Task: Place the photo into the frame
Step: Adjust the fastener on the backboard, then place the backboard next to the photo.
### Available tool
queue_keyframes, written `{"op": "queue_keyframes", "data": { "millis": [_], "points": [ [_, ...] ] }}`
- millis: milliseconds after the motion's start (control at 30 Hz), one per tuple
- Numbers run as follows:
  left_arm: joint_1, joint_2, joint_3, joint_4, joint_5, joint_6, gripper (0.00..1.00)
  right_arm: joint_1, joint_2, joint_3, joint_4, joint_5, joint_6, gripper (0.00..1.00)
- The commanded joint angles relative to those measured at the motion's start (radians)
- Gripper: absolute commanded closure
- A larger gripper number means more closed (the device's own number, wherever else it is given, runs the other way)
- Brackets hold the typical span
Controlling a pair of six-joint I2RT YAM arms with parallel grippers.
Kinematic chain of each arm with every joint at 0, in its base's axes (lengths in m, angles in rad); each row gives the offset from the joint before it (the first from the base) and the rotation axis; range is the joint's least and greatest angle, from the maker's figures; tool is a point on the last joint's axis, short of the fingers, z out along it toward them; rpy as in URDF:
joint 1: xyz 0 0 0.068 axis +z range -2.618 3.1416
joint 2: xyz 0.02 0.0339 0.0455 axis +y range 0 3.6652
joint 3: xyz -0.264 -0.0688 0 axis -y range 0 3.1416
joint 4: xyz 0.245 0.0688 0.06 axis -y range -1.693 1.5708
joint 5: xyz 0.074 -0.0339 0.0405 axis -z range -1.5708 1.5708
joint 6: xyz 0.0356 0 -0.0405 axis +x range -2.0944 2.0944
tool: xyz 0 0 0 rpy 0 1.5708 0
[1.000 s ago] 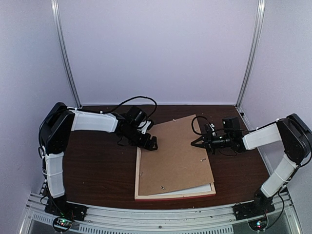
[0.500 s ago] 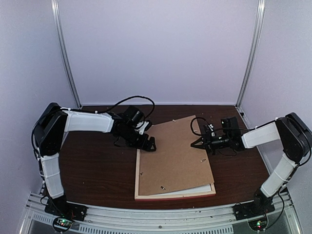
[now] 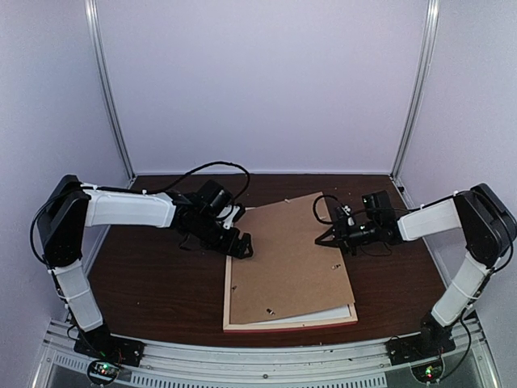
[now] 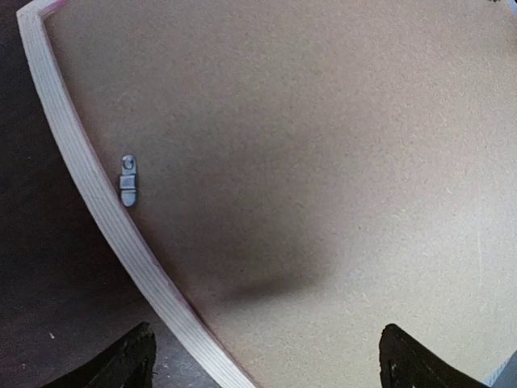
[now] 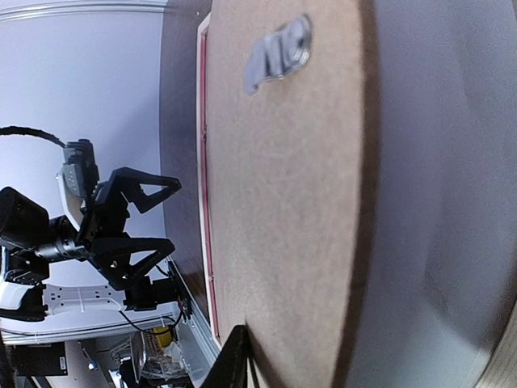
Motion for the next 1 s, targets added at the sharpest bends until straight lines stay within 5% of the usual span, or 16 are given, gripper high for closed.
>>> {"op": "queue_keyframes", "data": {
  "millis": [0,433,967],
  "points": [
    [0.002,-0.029,-0.003,0.015,-0.072,-0.016,0.03,0.006,0.019,0.036,-0.057,0.016,-0.070,0.81],
    [0.001,-0.029,0.033,-0.020,-0.114,0.002,0.02,0.007,0.019,0.103,-0.253,0.083,-0.199,0.64],
    [0.007,-0.039,0.048,-0.059,-0.155,0.025,0.02,0.032,0.050,0.159,-0.361,0.123,-0.264,0.55]
  ]
}}
